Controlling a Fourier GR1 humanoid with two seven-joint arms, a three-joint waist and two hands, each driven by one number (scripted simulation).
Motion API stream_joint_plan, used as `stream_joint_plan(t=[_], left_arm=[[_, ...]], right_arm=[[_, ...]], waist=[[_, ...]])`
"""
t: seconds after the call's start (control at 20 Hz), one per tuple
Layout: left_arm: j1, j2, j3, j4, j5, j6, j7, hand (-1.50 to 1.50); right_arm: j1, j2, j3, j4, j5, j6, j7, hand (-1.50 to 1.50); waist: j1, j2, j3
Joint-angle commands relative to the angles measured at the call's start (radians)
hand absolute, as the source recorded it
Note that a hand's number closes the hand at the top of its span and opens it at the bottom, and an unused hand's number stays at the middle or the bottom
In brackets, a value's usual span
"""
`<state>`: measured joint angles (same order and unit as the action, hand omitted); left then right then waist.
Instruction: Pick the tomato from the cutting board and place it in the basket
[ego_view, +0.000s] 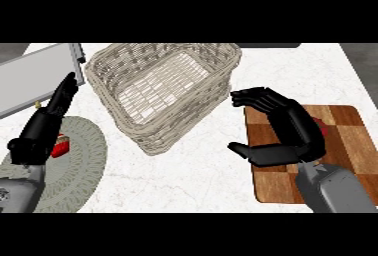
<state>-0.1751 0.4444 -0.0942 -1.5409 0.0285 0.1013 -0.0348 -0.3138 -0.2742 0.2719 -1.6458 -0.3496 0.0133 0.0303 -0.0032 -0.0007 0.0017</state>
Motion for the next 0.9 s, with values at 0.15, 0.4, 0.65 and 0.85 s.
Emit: stream_joint_plan(t=[0.15, 0.4, 0.65, 0.85], left_arm=[[-0.030, -0.015, -0.009, 0.019, -0.016, 0.005, 0.012, 0.00], [-0.016, -0.005, -0.008, 0.002, -0.004, -0.021, -0.003, 0.00], [-0.014, -0.015, -0.008, -0.004, -0.002, -0.019, 0.003, 0.00], [-0.057, -0.008, -0.003, -0.007, -0.003, -0.033, 0.044, 0.00]], right_arm=[[-0.181, -0.309, -0.054, -0.007, 0.292, -0.044, 0.208, -1.50], [-0.304, -0.603, -0.021, 0.036, 0.326, 0.272, 0.326, -1.50], [-0.397, -0.738, 0.071, 0.048, 0.254, 0.622, 0.354, -1.50], [-0.531, -0.744, 0.078, 0.171, 0.175, 0.832, 0.402, -1.50]], waist=[[-0.010, -0.004, -0.007], [0.018, -0.001, -0.008], [0.033, 0.001, -0.006], [0.037, 0.005, -0.004]])
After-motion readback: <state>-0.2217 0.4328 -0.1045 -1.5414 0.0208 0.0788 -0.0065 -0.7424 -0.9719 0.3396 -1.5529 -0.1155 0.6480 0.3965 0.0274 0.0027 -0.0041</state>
